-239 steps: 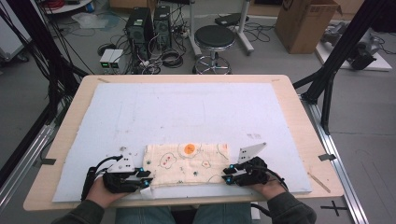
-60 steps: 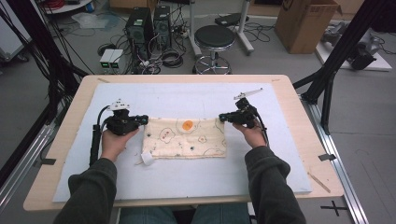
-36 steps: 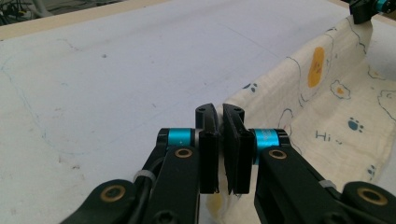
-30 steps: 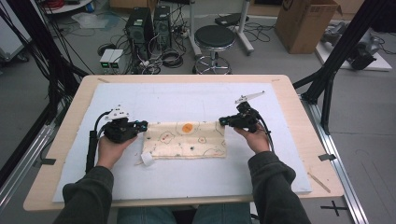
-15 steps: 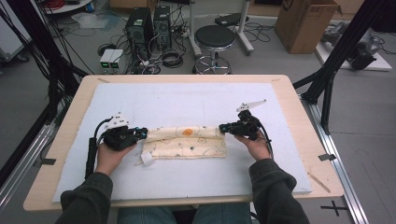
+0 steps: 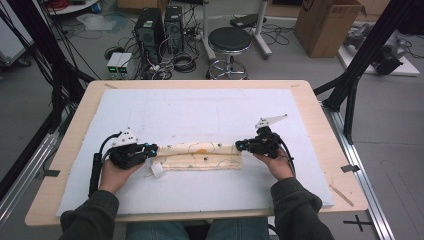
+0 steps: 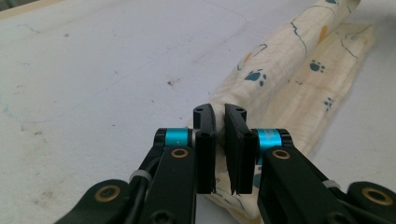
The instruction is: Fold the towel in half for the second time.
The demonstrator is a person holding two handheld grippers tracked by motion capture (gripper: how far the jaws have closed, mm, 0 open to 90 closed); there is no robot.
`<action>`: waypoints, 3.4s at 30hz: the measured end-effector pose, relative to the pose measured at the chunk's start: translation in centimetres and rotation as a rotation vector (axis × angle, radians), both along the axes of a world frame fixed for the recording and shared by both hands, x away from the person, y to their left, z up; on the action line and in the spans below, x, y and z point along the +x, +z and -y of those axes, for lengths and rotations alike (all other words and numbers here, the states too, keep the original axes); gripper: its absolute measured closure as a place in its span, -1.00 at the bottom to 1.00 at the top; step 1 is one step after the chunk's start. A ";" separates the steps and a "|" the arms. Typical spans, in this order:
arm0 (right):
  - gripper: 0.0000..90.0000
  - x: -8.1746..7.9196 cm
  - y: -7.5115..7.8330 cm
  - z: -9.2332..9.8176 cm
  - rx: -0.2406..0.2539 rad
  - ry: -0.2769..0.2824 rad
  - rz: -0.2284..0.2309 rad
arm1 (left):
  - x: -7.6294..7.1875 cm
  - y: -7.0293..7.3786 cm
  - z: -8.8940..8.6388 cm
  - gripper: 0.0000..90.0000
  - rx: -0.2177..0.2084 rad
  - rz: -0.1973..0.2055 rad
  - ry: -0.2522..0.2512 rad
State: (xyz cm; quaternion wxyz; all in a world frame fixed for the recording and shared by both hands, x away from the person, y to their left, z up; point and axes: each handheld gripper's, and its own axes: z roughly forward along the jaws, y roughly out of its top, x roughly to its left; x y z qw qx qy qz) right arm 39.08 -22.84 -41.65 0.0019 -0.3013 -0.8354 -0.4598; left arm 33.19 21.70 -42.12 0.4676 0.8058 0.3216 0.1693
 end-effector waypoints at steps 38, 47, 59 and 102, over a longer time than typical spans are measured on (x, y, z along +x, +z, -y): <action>0.66 -3.4 -1.9 0.5 -0.018 0.062 -0.022 | -2.3 -1.4 -0.7 0.63 0.019 -0.084 -0.032; 0.41 -3.7 0.7 0.8 0.024 0.098 0.041 | -2.3 1.2 -1.8 0.23 -0.107 -0.042 -0.059; 0.84 -1.1 2.0 -4.5 0.019 0.139 0.019 | 0.9 1.7 4.2 0.85 -0.084 -0.075 -0.102; 0.37 -1.2 -0.8 -7.7 -0.216 0.150 0.118 | 1.6 -1.1 3.0 0.48 0.065 -0.136 -0.084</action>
